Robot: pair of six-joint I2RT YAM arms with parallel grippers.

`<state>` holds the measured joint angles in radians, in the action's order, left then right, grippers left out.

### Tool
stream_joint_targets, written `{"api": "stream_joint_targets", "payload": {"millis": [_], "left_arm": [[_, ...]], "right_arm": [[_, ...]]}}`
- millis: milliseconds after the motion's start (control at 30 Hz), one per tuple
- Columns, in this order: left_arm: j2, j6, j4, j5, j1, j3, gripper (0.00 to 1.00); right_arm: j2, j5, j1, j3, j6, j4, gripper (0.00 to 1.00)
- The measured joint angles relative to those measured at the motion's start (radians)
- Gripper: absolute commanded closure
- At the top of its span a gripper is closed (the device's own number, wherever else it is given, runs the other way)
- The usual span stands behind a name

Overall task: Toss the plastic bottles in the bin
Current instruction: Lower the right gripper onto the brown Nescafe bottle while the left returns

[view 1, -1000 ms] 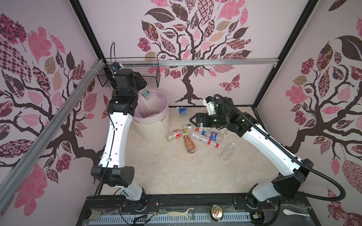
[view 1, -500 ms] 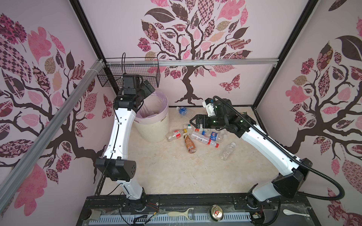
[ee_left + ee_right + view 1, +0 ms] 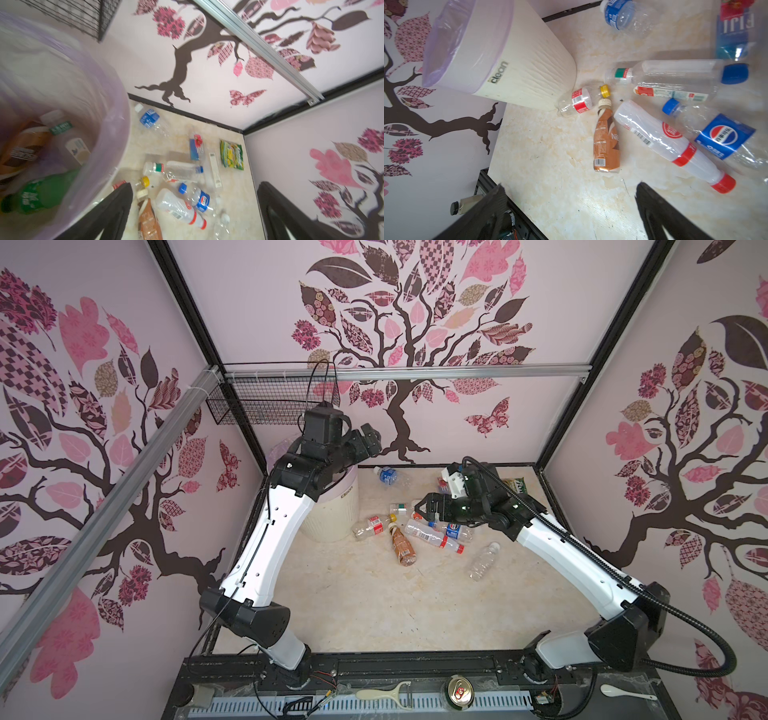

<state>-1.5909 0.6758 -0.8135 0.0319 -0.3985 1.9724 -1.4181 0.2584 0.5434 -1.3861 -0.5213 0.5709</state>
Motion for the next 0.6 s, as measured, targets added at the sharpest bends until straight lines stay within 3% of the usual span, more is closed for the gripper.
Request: {"api": "stream_joint_targets", "payload": {"millis": [367, 600], "left_arm": [[0.221, 0.21, 0.114, 0.185, -0.11, -0.449, 0.02], [0.417, 0.341, 0.164, 0.273, -0.111, -0.766, 0.02]], "right_arm": [[0.019, -0.018, -0.023, 0.251, -0.003, -0.063, 0.0], [-0.099, -0.037, 0.076, 0.258, -0.002, -0.139, 0.0]]}}
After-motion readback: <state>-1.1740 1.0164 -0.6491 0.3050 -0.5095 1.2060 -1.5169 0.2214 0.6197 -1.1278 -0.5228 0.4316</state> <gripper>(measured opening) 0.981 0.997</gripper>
